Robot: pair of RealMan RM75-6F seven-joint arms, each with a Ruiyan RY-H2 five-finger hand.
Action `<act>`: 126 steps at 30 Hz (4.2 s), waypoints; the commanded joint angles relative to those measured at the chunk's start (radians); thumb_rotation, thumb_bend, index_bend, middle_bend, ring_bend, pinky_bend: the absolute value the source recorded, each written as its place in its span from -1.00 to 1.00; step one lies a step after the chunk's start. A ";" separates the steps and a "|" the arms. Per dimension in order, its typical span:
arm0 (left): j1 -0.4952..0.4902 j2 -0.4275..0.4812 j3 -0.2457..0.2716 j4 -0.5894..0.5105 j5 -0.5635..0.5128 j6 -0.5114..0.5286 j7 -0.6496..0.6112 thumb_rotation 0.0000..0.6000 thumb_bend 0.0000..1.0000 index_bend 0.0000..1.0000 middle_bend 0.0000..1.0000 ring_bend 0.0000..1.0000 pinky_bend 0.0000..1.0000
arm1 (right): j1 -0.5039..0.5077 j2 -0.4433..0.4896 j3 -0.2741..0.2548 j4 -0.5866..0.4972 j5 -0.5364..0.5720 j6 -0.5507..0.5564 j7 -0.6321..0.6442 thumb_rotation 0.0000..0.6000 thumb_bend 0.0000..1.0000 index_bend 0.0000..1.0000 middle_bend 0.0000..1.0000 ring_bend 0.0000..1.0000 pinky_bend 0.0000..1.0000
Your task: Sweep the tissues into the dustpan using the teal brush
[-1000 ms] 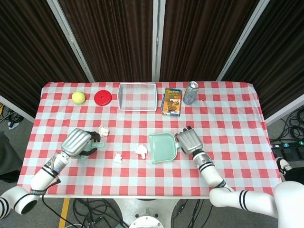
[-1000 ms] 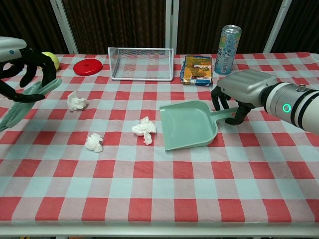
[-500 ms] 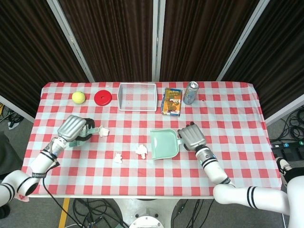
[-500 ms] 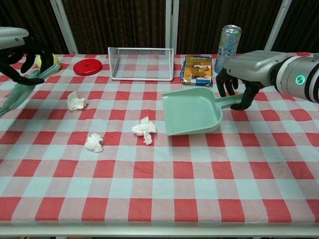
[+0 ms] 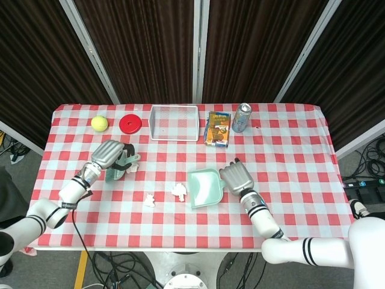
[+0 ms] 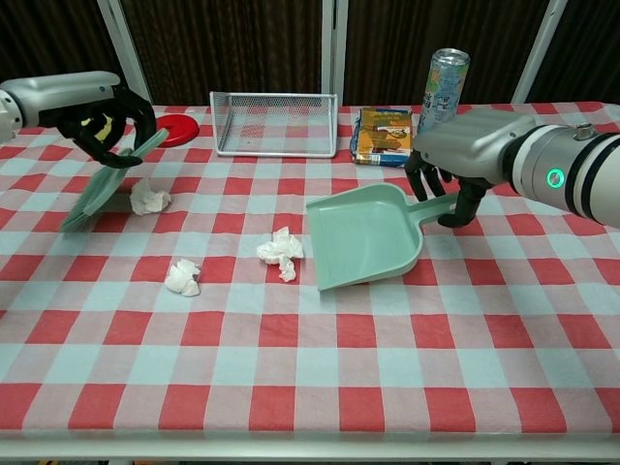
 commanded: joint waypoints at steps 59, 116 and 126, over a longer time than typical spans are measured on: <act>0.176 -0.119 -0.096 -0.598 -0.301 0.291 0.420 1.00 -0.14 0.10 0.10 0.28 0.73 | 0.069 -0.105 -0.014 0.158 -0.075 -0.067 0.056 1.00 -0.26 0.35 0.24 -0.26 -0.53; -0.028 -0.106 -0.072 -0.248 0.016 0.085 -0.462 1.00 -0.10 0.11 0.09 0.19 0.69 | 0.056 -0.109 -0.015 0.153 -0.068 -0.065 0.098 1.00 -0.19 0.39 0.25 -0.25 -0.53; 0.016 -0.189 -0.124 -0.267 -0.093 0.145 -0.364 1.00 -0.11 0.11 0.09 0.18 0.69 | 0.053 -0.123 -0.010 0.168 -0.101 -0.080 0.135 1.00 -0.19 0.39 0.25 -0.25 -0.54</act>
